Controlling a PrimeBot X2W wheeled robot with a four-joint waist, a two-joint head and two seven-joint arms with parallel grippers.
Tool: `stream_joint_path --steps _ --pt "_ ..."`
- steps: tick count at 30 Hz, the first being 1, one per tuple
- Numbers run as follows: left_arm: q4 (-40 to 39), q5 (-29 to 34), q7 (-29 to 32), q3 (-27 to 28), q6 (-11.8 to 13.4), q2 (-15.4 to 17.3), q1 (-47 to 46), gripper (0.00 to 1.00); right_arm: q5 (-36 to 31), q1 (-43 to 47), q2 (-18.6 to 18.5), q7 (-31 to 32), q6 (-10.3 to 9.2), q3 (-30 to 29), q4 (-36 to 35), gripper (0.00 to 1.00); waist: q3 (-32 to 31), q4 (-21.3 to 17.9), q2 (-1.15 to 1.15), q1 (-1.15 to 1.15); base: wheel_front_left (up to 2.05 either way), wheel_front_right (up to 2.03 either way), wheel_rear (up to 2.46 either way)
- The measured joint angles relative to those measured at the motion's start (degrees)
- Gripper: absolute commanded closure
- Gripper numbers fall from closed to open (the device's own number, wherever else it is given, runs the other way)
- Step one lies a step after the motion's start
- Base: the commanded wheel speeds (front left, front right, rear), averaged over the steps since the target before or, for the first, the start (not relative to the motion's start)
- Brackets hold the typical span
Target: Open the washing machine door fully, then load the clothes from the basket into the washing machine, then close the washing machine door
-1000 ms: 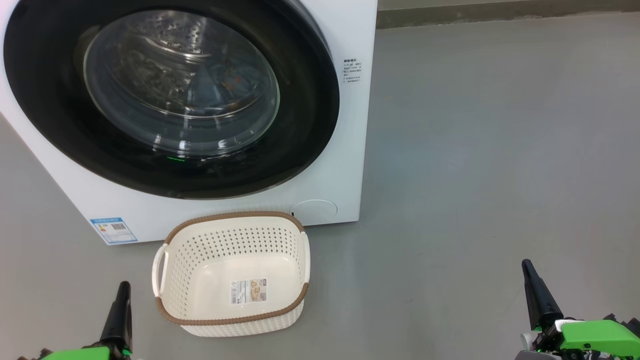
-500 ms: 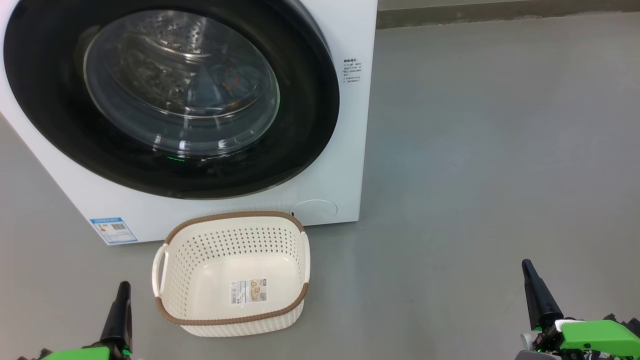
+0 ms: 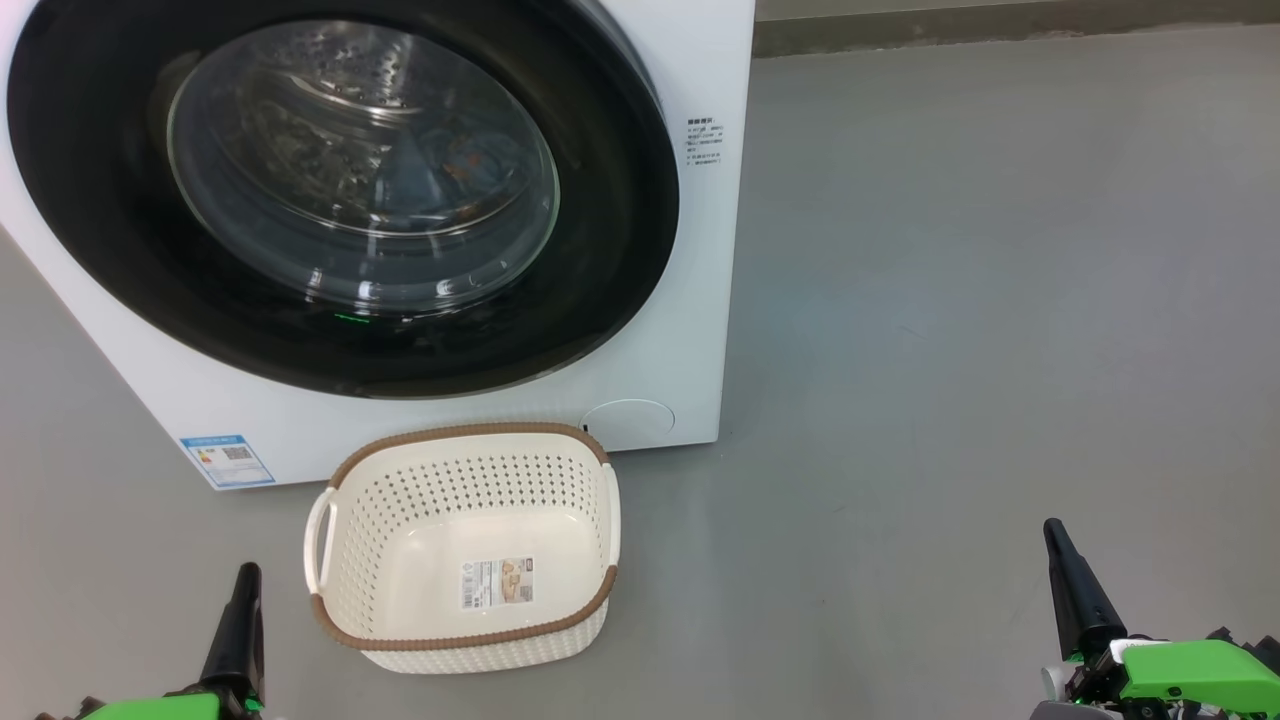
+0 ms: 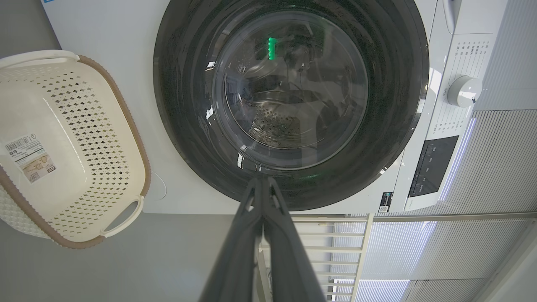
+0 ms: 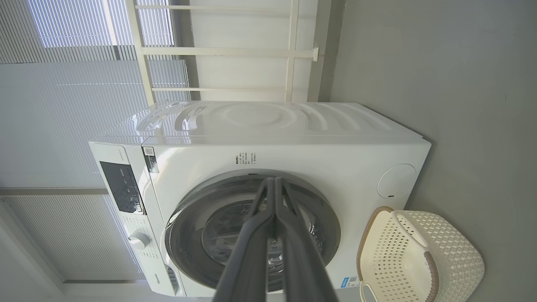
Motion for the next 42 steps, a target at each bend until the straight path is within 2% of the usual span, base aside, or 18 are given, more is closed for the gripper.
stream_joint_path --steps 42 --pt "0.0 0.0 0.1 0.0 0.0 0.0 0.0 1.00 0.0 0.0 0.0 0.0 0.00 0.0 0.0 1.00 0.0 0.0 0.00 0.00 0.00 0.00 0.00"
